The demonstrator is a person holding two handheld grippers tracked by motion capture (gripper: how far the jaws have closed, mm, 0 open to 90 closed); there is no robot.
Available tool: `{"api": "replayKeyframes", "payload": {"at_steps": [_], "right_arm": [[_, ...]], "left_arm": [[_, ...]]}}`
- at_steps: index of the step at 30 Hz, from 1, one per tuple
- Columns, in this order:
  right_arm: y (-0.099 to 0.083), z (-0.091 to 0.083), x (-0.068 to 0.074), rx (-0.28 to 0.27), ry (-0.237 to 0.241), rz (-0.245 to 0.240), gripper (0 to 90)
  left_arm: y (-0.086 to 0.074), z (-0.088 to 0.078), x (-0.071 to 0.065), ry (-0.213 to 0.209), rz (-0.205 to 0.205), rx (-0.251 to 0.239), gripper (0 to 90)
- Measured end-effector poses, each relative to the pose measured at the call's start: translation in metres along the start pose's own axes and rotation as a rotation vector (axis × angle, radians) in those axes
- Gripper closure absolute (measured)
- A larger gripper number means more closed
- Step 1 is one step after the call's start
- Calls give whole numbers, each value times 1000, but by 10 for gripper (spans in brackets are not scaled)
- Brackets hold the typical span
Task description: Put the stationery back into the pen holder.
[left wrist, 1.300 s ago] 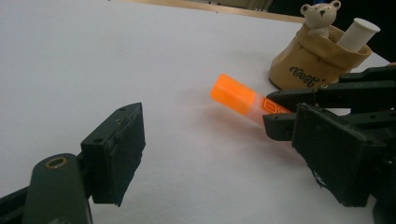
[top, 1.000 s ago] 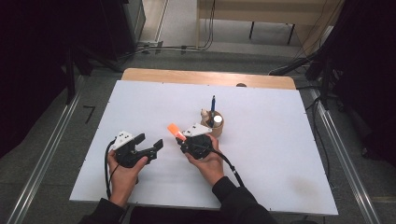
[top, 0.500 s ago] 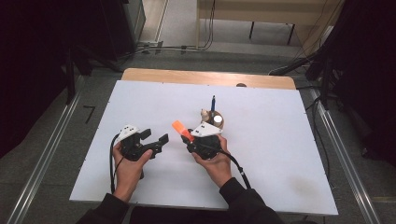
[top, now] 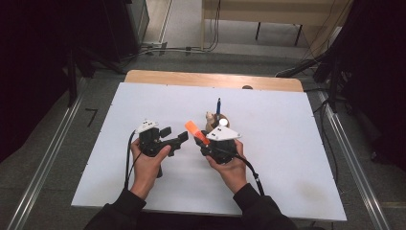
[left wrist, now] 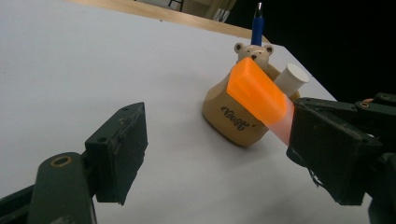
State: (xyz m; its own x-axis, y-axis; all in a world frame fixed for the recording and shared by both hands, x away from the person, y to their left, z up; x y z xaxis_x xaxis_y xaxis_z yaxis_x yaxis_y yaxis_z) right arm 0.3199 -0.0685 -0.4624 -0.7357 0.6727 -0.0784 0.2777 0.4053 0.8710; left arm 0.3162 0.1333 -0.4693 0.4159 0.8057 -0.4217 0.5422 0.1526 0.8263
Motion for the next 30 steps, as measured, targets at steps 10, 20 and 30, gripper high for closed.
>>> {"api": "replayKeyframes", "payload": {"at_steps": [10,20,30], "right_arm": [[-4,-4,-5,0,-12,9,629],[-7,-8,-8,-13,-23,12,630],[-9,-15,-14,-22,-34,19,629]], "left_arm": [[4,12,-13,-26,1,8,201],[6,24,-22,-60,-15,25,224],[6,36,-33,-104,-27,45,275]]}}
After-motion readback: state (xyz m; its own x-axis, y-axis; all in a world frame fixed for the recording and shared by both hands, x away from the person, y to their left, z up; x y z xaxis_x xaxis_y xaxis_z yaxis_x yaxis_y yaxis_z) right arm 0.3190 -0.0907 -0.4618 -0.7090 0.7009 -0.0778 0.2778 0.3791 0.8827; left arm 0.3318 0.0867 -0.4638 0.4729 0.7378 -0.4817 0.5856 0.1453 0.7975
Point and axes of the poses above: each handheld gripper's, and its own axes: z roughly forward along the jaws, y roughly out of its top, x roughly to its left, the point moved 2 cm from there along z, roughly forward along the jaws
